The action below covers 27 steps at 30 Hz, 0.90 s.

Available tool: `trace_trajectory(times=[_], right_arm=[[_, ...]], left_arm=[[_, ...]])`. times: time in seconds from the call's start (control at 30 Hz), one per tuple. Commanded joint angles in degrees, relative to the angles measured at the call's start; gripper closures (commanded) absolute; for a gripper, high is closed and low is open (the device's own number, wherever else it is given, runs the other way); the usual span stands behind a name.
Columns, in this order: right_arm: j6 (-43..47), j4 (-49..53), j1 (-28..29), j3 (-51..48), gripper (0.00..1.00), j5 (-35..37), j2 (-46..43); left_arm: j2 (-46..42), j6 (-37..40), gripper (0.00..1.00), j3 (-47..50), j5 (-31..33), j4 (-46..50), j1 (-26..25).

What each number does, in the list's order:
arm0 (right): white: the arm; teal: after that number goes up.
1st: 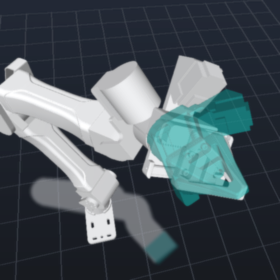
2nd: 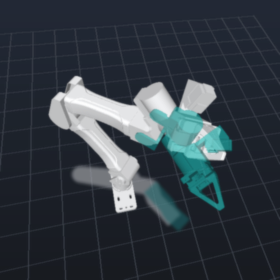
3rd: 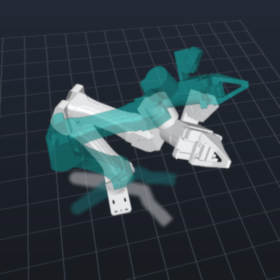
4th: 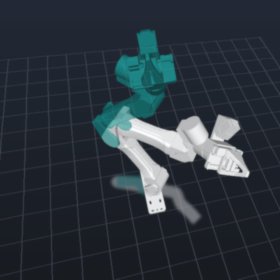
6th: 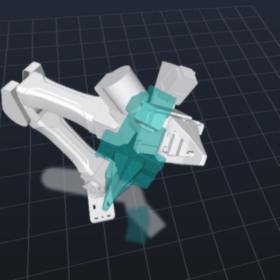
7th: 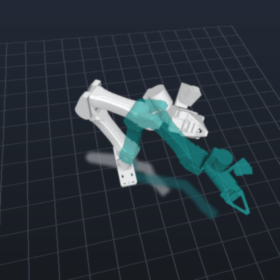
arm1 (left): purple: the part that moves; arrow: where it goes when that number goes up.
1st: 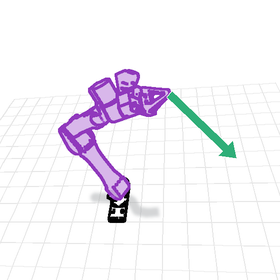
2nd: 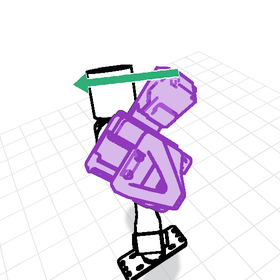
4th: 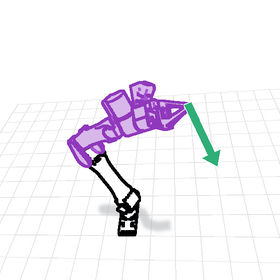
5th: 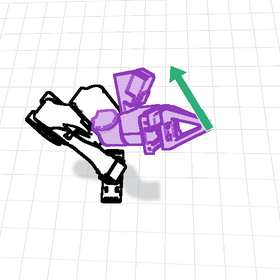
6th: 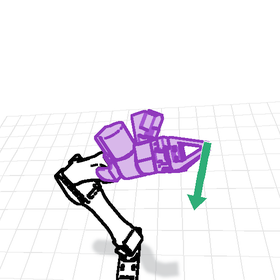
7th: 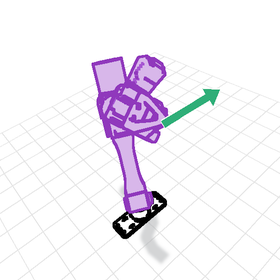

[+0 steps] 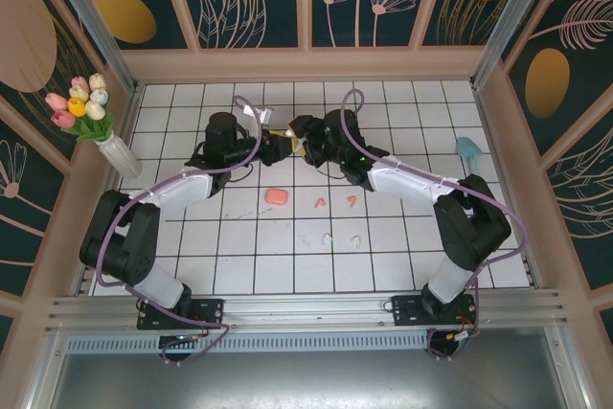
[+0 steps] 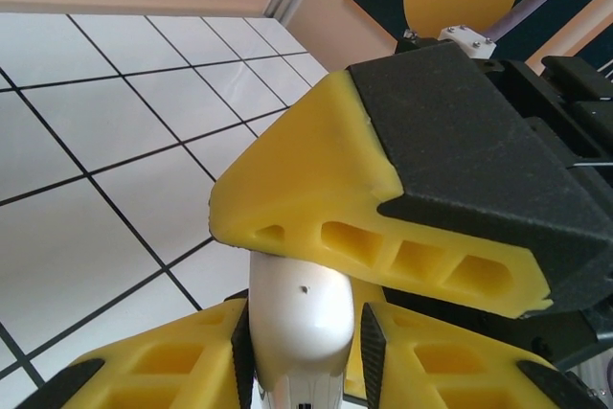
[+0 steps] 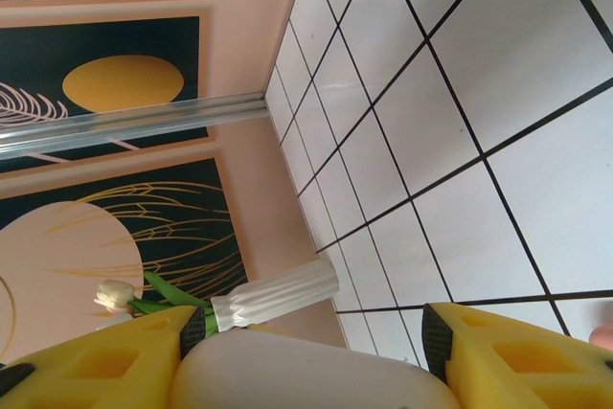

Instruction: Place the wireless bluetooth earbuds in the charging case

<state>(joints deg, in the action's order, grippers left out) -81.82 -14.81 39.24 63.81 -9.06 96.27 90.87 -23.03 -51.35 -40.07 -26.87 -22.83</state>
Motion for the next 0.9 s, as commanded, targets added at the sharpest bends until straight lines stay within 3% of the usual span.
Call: trace_trajectory(times=[0.0, 0.87], right_arm=[[-1.0, -2.8, -0.7, -0.4, 0.54, 0.5, -1.4], [-0.9, -4.9, -0.6, -0.9, 0.54, -1.3, -1.1]], left_arm=[[0.9, -1.0, 0.64, -0.1, -4.7, -2.1, -0.5], [2.3, -2.5, 0.74, -1.1, -5.3, -3.6, -1.8]])
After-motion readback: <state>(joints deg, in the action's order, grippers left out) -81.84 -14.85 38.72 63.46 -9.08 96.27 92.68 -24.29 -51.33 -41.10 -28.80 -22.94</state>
